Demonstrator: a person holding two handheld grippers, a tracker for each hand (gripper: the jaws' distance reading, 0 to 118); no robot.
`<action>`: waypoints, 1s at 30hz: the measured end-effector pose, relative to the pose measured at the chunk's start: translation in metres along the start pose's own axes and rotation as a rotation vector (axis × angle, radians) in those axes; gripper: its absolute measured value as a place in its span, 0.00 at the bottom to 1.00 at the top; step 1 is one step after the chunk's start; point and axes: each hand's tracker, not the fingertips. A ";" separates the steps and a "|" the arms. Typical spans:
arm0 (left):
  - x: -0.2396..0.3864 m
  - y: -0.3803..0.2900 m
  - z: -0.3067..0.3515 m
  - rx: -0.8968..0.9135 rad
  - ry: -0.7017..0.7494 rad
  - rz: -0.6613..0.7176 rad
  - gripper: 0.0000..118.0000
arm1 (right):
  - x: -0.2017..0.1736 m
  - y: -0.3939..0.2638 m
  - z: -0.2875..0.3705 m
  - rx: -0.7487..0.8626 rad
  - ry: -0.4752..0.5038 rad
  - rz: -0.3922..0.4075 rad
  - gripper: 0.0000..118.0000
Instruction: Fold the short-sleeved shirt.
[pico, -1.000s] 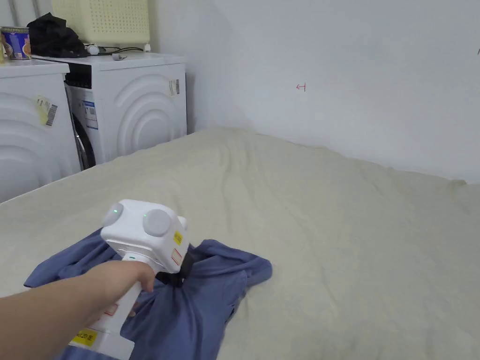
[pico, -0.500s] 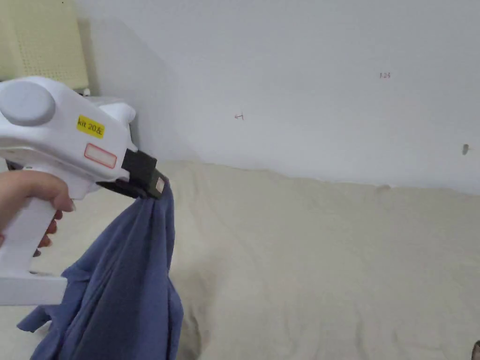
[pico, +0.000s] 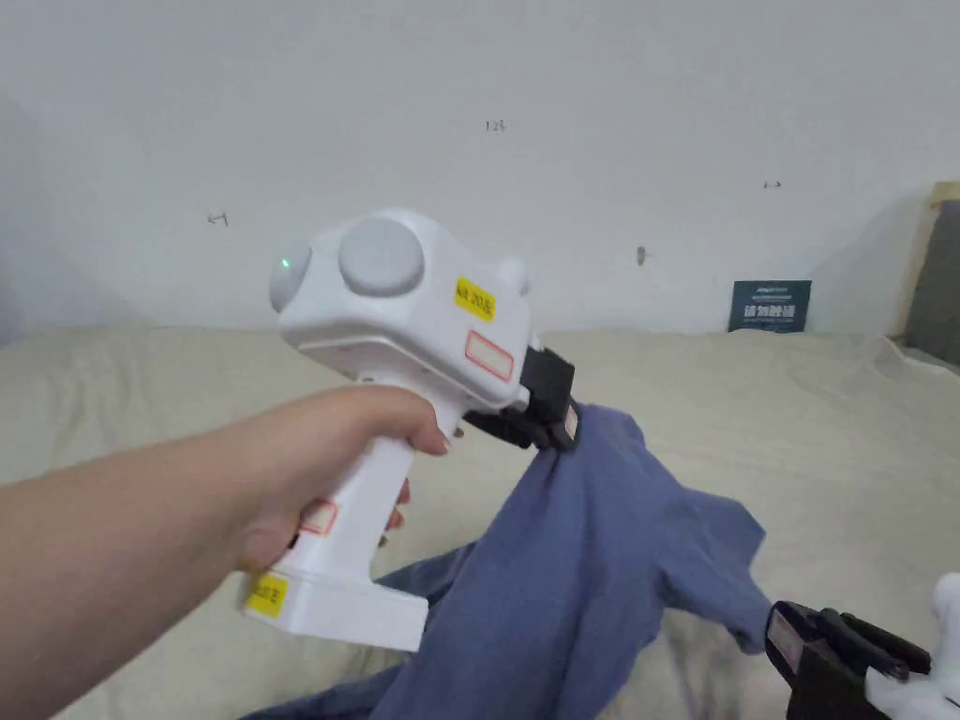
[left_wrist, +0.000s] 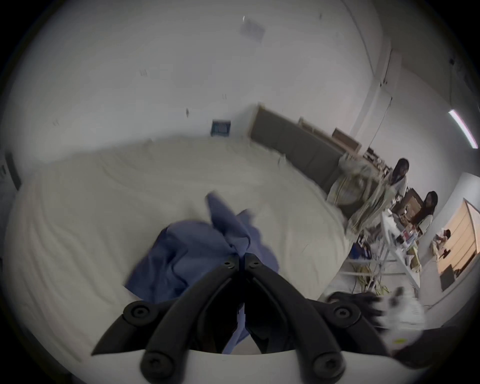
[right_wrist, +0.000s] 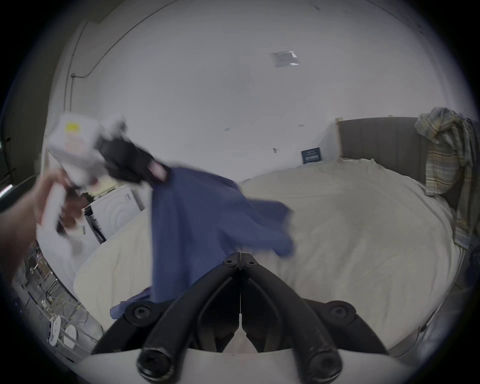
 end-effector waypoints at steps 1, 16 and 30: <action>-0.009 -0.017 -0.040 -0.057 -0.004 0.046 0.02 | 0.006 0.001 -0.001 -0.023 -0.047 -0.002 0.00; -0.060 -0.080 -0.078 -0.059 0.052 0.254 0.94 | 0.031 -0.008 -0.013 -0.087 -0.117 -0.084 0.00; -0.016 -0.245 0.161 0.801 0.662 0.013 0.00 | 0.006 -0.012 0.005 0.175 -0.062 0.047 0.00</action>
